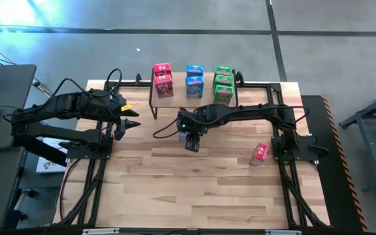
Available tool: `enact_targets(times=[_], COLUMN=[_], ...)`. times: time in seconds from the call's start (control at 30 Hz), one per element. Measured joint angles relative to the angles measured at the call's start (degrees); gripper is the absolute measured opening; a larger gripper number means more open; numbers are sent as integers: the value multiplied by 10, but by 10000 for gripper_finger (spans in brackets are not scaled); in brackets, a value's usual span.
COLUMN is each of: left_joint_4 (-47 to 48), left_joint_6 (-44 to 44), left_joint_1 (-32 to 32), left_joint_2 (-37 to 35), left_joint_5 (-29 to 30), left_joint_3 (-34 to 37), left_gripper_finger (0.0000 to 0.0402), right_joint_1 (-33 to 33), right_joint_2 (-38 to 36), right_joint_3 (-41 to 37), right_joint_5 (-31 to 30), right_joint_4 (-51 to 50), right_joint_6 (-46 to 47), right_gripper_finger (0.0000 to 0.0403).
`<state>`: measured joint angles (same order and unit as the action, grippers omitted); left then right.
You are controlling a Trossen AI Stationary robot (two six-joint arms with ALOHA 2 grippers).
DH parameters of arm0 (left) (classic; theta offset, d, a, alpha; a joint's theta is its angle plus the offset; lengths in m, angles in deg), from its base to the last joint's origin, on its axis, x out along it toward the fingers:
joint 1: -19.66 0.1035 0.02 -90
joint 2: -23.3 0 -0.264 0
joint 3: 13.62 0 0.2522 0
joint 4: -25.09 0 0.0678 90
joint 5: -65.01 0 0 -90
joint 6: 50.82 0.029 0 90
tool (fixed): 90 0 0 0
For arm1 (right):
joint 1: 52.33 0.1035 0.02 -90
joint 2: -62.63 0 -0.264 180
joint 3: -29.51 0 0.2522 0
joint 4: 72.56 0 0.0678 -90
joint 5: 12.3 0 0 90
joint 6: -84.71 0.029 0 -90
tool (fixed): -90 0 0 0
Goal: Stack cereal on shelf
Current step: Put the blue cereal box on the center of the table aligned with the other blue cereal boxes
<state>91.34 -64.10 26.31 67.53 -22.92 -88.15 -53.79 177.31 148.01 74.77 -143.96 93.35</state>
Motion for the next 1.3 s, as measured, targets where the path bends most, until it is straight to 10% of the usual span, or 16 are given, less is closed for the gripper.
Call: enact_targets(times=[0.63,1.3], left_joint_4=[1,1], left_joint_6=[30,29], left_joint_1=[0,0], left_joint_2=[0,0], left_joint_5=[1,1], left_joint_3=[0,0], left_gripper_finger=[196,196], right_joint_1=[-51,-129], right_joint_2=[0,-1], right_joint_3=[227,246], right_joint_5=[2,4], right_joint_4=[-180,-206], right_joint_6=[-197,-346], right_gripper_finger=[150,150])
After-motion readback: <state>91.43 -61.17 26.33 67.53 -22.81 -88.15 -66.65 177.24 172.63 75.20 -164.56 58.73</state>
